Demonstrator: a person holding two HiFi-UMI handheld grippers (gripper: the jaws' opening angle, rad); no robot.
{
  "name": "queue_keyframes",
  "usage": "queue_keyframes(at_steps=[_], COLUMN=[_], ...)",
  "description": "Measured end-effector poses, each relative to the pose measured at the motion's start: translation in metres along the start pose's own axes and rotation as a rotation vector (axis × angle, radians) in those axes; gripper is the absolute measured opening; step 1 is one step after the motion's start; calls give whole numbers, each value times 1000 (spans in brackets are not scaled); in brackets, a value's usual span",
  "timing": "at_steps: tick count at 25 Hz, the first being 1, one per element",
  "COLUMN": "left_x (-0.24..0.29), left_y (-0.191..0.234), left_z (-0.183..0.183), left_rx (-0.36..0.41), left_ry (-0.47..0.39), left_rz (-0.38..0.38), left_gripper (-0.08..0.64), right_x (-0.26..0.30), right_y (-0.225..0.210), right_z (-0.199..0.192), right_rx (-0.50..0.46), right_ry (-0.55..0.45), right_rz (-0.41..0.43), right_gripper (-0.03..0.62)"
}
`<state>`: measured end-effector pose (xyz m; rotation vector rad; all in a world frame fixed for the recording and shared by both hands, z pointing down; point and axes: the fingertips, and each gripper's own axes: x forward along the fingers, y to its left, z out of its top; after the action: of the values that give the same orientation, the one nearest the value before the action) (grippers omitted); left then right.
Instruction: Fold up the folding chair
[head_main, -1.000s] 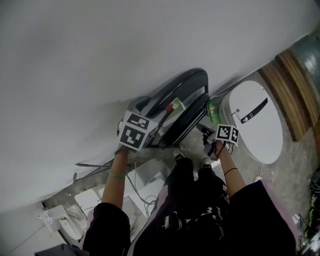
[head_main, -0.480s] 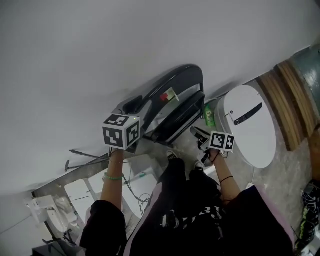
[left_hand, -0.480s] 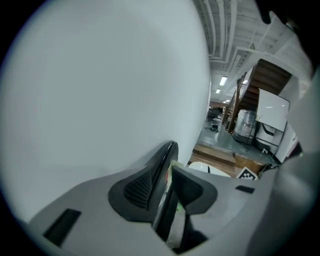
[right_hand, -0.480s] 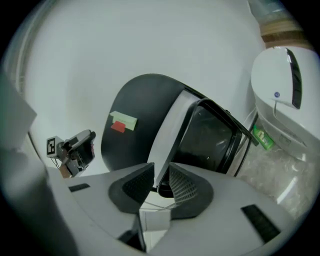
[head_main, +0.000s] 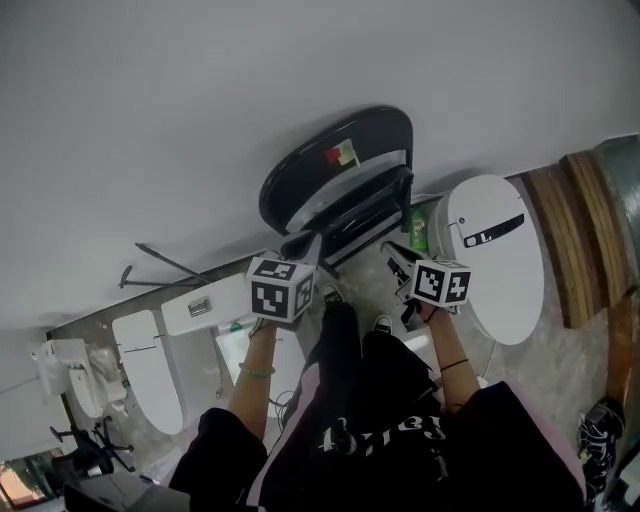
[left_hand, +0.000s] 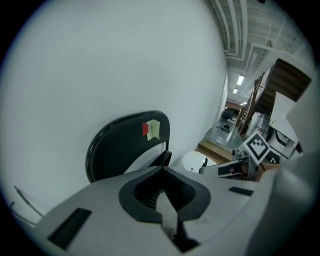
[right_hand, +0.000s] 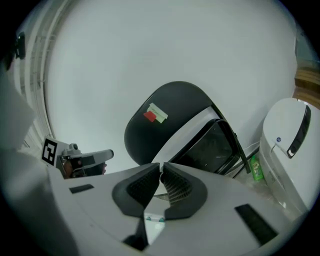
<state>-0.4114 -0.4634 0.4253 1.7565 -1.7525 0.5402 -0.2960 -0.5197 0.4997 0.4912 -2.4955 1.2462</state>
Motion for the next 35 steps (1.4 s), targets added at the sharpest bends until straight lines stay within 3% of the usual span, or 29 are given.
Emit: queue_keyframes(at_steps=[10,16,23,32,35], left_x=[-57,-94,-160,-269,-290], left_y=[-25,-32,-48,-70,-80], left_z=[-116,-144,-189,-268,-284], left_rx=[-228,-404,-344,-352,-356], left_ry=[74,-20,-33,-95,-111], left_rz=[17,-5,-57,-116,-153], left_gripper=[3,3,3,3,3], right_x=[-8,-26,-52,-116,-137], right_y=[23,34,89,168,188], right_z=[-73,-102,-141,-245,-275], right_rx=[3,-2,-10,3,-33], right_ry=[99,103,29,-57,-74], right_rz=[24,-1,-3,-22,-48], right_gripper=[25,25,25,25,25])
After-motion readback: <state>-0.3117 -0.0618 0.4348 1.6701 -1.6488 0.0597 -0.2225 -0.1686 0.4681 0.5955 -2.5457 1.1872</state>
